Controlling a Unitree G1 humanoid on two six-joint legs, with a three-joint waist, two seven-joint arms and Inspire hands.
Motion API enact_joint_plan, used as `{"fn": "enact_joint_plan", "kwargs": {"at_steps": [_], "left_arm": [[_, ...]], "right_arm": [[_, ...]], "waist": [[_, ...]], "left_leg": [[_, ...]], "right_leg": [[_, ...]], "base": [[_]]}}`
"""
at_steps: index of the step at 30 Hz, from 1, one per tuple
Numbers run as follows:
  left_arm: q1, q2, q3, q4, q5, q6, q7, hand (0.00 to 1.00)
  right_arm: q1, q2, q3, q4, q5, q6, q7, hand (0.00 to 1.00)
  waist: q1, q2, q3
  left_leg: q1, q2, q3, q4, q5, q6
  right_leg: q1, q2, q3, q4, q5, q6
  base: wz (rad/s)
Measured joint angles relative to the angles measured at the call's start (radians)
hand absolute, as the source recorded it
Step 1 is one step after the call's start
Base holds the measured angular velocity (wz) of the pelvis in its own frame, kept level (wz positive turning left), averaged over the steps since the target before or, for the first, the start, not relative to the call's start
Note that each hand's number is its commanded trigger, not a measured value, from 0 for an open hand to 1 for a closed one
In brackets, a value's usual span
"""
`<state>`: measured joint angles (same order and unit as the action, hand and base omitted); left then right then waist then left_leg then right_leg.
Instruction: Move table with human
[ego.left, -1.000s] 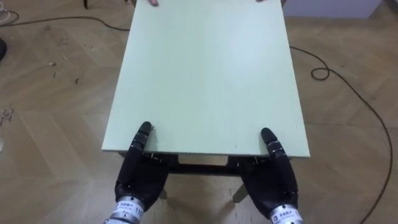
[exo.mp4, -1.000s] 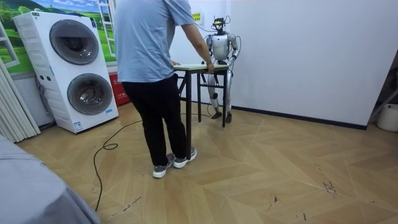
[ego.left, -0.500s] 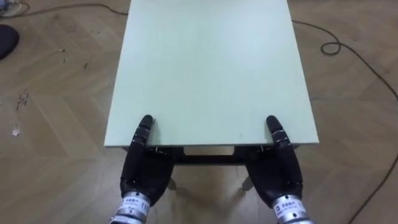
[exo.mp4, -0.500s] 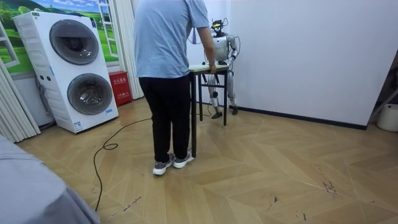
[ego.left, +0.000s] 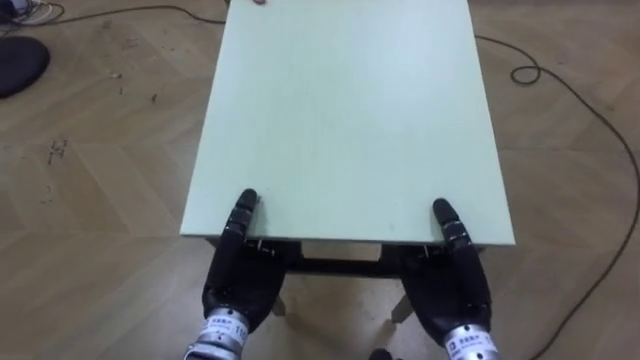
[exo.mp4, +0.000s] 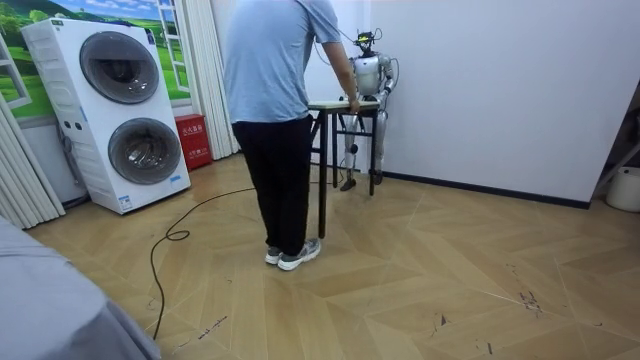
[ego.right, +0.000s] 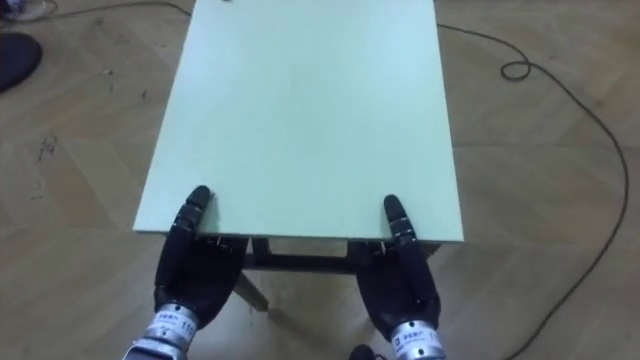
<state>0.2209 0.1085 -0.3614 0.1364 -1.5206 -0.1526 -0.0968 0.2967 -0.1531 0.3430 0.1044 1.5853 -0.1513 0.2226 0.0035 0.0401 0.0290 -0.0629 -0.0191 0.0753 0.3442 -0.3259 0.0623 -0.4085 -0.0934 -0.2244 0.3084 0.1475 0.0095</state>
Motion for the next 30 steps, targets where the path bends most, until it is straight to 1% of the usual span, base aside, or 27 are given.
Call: {"fn": "enact_joint_plan", "kwargs": {"at_steps": [1,2,3,4,5,6,7,8,9,11,13,15,17,19,21,22,24,26,28,29,30], "left_arm": [[0.0,0.002,-0.007,0.002,0.001,0.002,0.007,1.0],[0.002,0.006,-0.015,0.002,0.001,0.004,0.007,1.0],[0.002,0.007,-0.016,0.002,0.002,0.007,0.007,1.0],[0.004,0.009,-0.016,0.002,0.002,0.009,0.007,1.0],[0.006,0.016,-0.015,-0.001,0.001,0.01,0.005,1.0],[0.007,0.018,-0.014,-0.001,0.001,0.011,0.005,1.0],[0.008,0.019,-0.012,-0.002,0.001,0.01,0.005,1.0],[0.012,0.02,-0.01,-0.005,0.003,0.009,0.005,1.0],[0.014,0.021,-0.009,-0.007,0.003,0.009,0.005,1.0],[0.017,0.025,-0.007,-0.008,0.002,0.01,0.005,1.0],[0.018,0.026,-0.003,-0.008,0.002,0.015,0.005,1.0],[0.019,0.026,-0.001,-0.012,0.003,0.019,0.005,1.0],[0.028,0.031,0.005,-0.025,0.003,0.019,0.005,1.0],[0.028,0.033,0.005,-0.026,0.001,0.02,0.005,1.0],[0.029,0.032,0.004,-0.028,0.001,0.02,0.001,1.0],[0.033,0.032,0.004,-0.034,0.002,0.018,0.0,1.0],[0.045,0.042,0.003,-0.047,0.001,0.014,-0.001,1.0],[0.058,0.039,0.005,-0.049,0.001,0.009,-0.002,1.0],[0.065,0.038,0.001,-0.053,0.001,0.001,-0.002,1.0],[0.075,0.036,0.001,-0.06,0.001,-0.003,-0.002,1.0],[0.079,0.035,0.001,-0.063,0.001,-0.004,-0.002,1.0]], "right_arm": [[0.014,-0.001,-0.008,0.0,0.0,-0.001,0.002,1.0],[0.03,-0.001,-0.014,-0.001,-0.001,-0.002,0.011,1.0],[0.034,0.001,-0.014,-0.001,-0.001,-0.003,0.016,1.0],[0.035,0.001,-0.011,-0.001,0.004,-0.005,0.019,1.0],[0.035,-0.001,0.0,-0.001,0.006,-0.009,0.019,1.0],[0.035,0.001,0.01,-0.001,0.015,-0.016,0.019,1.0],[0.035,-0.002,0.025,-0.001,0.022,-0.028,0.019,1.0],[0.033,-0.001,0.029,-0.001,0.023,-0.032,0.019,1.0],[0.033,-0.001,0.031,-0.001,0.023,-0.033,0.019,1.0],[0.033,-0.002,0.04,-0.001,0.024,-0.038,0.018,1.0],[0.033,-0.001,0.039,0.0,0.024,-0.039,0.017,1.0],[0.031,0.0,0.04,0.0,0.023,-0.039,0.017,1.0],[0.027,0.001,0.048,0.001,0.024,-0.043,0.017,1.0],[0.026,0.0,0.051,0.0,0.024,-0.045,0.02,1.0],[0.024,-0.001,0.051,0.0,0.024,-0.049,0.023,1.0],[0.023,-0.005,0.051,0.0,0.024,-0.049,0.029,1.0],[0.023,-0.014,0.058,0.001,0.024,-0.047,0.032,1.0],[0.024,-0.018,0.06,0.002,0.024,-0.047,0.032,1.0],[0.023,-0.017,0.057,0.002,0.022,-0.045,0.032,1.0],[0.024,-0.018,0.058,0.002,0.019,-0.045,0.032,1.0],[0.023,-0.017,0.057,0.002,0.018,-0.044,0.032,1.0]], "waist": [[-0.016,0.001,0.0002],[-0.032,-0.001,-0.0007],[-0.033,-0.001,-0.0008],[-0.028,-0.002,-0.0011],[-0.02,-0.005,-0.0034],[-0.019,-0.01,-0.0061],[-0.015,-0.015,-0.0077],[0.004,-0.018,-0.0076],[0.009,-0.02,-0.0081],[0.027,-0.026,-0.0086],[0.043,-0.034,-0.0081],[0.061,-0.045,-0.0078],[0.066,-0.059,-0.0083],[0.069,-0.062,-0.0091],[0.082,-0.065,-0.0097],[0.084,-0.065,-0.0099],[0.084,-0.065,-0.0098],[0.086,-0.057,-0.0088],[0.083,-0.053,-0.007],[0.081,-0.048,-0.0072],[0.08,-0.044,-0.007]], "left_leg": [[-0.002,0.01,0.042,-0.002,0.012,0.0],[-0.005,0.012,0.065,-0.009,0.025,-0.001],[-0.009,0.011,0.072,-0.01,0.029,-0.001],[-0.018,0.01,0.079,-0.01,0.034,-0.002],[-0.025,0.008,0.079,-0.006,0.037,-0.006],[-0.028,0.005,0.076,-0.005,0.039,-0.009],[-0.029,0.004,0.07,-0.001,0.044,-0.017],[-0.026,0.005,0.074,-0.008,0.052,-0.026],[-0.027,0.006,0.076,-0.013,0.055,-0.03],[-0.027,0.026,0.076,-0.024,0.067,-0.043],[-0.027,0.042,0.078,-0.026,0.071,-0.05],[-0.03,0.051,0.077,-0.028,0.074,-0.056],[-0.039,0.063,0.071,-0.029,0.079,-0.063],[-0.047,0.067,0.054,-0.027,0.081,-0.066],[-0.053,0.069,0.047,-0.027,0.081,-0.067],[-0.06,0.069,0.035,-0.025,0.082,-0.068],[-0.066,0.069,0.022,-0.021,0.084,-0.07],[-0.067,0.07,-0.002,-0.009,0.084,-0.071],[-0.071,0.074,-0.011,-0.003,0.084,-0.071],[-0.077,0.075,-0.023,0.003,0.084,-0.072],[-0.081,0.075,-0.027,0.006,0.085,-0.072]], "right_leg": [[-0.002,-0.027,0.014,0.109,-0.087,0.018],[0.012,-0.059,0.022,0.231,-0.192,0.015],[0.022,-0.072,0.027,0.274,-0.232,0.02],[0.054,-0.088,0.045,0.335,-0.298,0.035],[0.093,-0.088,0.075,0.346,-0.345,0.045],[0.111,-0.082,0.086,0.332,-0.362,0.05],[0.134,-0.067,0.089,0.279,-0.373,0.049],[0.148,-0.053,0.091,0.236,-0.373,0.049],[0.154,-0.045,0.091,0.212,-0.372,0.047],[0.188,-0.015,0.083,0.135,-0.355,0.018],[0.198,0.004,0.083,0.1,-0.336,0.007],[0.201,0.016,0.082,0.081,-0.324,0.0],[0.208,0.028,0.072,0.056,-0.312,-0.007],[0.217,0.034,0.057,0.032,-0.303,-0.01],[0.217,0.037,0.051,0.024,-0.3,-0.011],[0.218,0.037,0.042,0.02,-0.299,-0.011],[0.221,0.036,0.028,0.018,-0.299,-0.011],[0.238,0.036,0.005,0.015,-0.299,-0.011],[0.249,0.036,-0.013,0.011,-0.299,-0.011],[0.262,0.036,-0.03,0.001,-0.299,-0.011],[0.265,0.036,-0.036,-0.001,-0.299,-0.011]], "base": [[0.6],[0.61],[0.39],[0.08],[0.0],[0.07],[-0.03],[-0.12],[-0.2],[-0.06],[-0.1],[-0.08],[0.04],[0.16],[0.14],[0.21],[0.24],[0.25],[0.35],[0.41],[0.42]]}}
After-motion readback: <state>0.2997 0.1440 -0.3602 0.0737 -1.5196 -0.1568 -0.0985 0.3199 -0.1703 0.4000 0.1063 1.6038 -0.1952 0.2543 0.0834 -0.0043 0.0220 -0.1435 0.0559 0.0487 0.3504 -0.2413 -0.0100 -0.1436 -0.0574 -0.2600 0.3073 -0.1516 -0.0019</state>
